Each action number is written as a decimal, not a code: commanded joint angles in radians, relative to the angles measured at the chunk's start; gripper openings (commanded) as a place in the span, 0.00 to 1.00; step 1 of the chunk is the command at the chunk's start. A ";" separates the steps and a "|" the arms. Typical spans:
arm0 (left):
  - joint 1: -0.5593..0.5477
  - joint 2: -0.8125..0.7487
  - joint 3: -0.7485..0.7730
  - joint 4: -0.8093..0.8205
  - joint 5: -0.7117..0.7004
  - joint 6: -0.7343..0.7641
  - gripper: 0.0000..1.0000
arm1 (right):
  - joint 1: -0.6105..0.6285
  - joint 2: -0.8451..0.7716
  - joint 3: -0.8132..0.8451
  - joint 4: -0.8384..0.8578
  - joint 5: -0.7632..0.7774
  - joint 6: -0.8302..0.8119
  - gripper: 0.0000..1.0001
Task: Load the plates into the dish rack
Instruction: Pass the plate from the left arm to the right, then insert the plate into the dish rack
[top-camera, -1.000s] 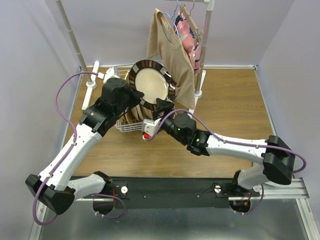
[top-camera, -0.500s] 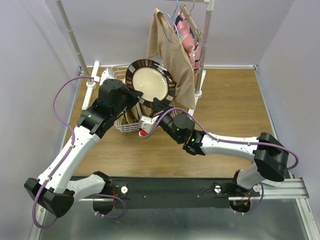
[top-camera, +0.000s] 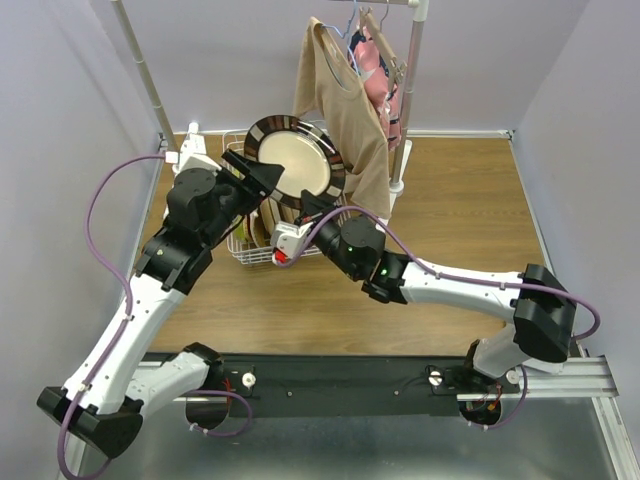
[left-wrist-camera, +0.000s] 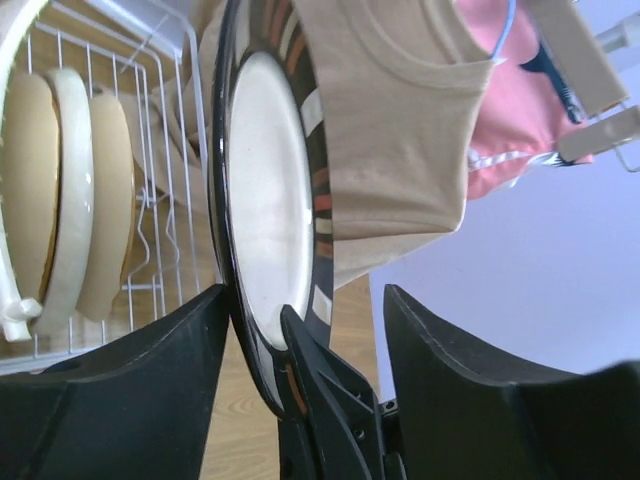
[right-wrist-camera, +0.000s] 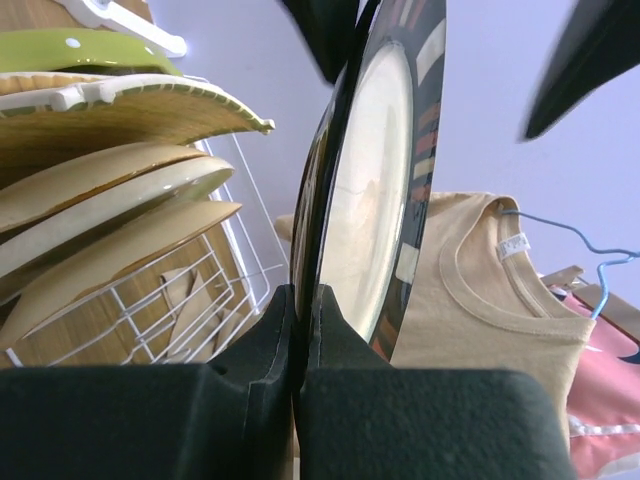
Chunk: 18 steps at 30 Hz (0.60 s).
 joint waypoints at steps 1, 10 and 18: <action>0.022 -0.053 0.033 0.055 -0.017 0.069 0.76 | 0.006 -0.006 0.143 -0.013 0.033 0.105 0.00; 0.022 -0.160 0.122 -0.014 -0.192 0.309 0.79 | 0.004 0.014 0.384 -0.309 0.071 0.389 0.01; 0.022 -0.295 0.103 -0.034 -0.333 0.404 0.79 | -0.063 0.071 0.631 -0.614 -0.019 0.769 0.01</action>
